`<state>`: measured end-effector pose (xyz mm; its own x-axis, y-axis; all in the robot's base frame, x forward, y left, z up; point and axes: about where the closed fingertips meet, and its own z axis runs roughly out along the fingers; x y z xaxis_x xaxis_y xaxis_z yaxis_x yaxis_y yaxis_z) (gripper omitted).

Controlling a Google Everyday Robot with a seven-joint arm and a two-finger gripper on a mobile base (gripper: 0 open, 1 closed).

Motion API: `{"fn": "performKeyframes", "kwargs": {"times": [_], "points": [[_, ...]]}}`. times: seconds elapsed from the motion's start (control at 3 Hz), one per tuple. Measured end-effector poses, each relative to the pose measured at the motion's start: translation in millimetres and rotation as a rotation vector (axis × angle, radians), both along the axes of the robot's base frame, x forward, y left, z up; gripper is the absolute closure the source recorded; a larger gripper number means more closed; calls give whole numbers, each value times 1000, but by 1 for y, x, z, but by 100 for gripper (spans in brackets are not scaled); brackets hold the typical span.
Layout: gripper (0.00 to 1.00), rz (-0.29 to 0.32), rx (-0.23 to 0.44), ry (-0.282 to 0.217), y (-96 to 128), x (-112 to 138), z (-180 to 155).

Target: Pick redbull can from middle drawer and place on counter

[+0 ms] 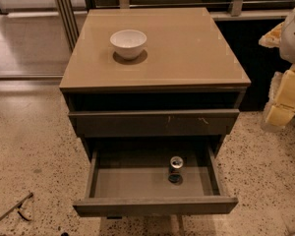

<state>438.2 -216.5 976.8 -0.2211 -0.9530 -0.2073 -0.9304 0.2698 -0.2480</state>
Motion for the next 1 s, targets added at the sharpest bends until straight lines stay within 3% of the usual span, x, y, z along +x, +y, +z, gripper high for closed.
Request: {"fn": "performKeyframes", "kwargs": {"times": [0.33, 0.67, 1.0], "points": [[0, 0, 0, -3, 0, 0, 0], [0, 7, 20, -10, 8, 1, -27], [0, 33, 83, 0, 32, -5, -89]]}}
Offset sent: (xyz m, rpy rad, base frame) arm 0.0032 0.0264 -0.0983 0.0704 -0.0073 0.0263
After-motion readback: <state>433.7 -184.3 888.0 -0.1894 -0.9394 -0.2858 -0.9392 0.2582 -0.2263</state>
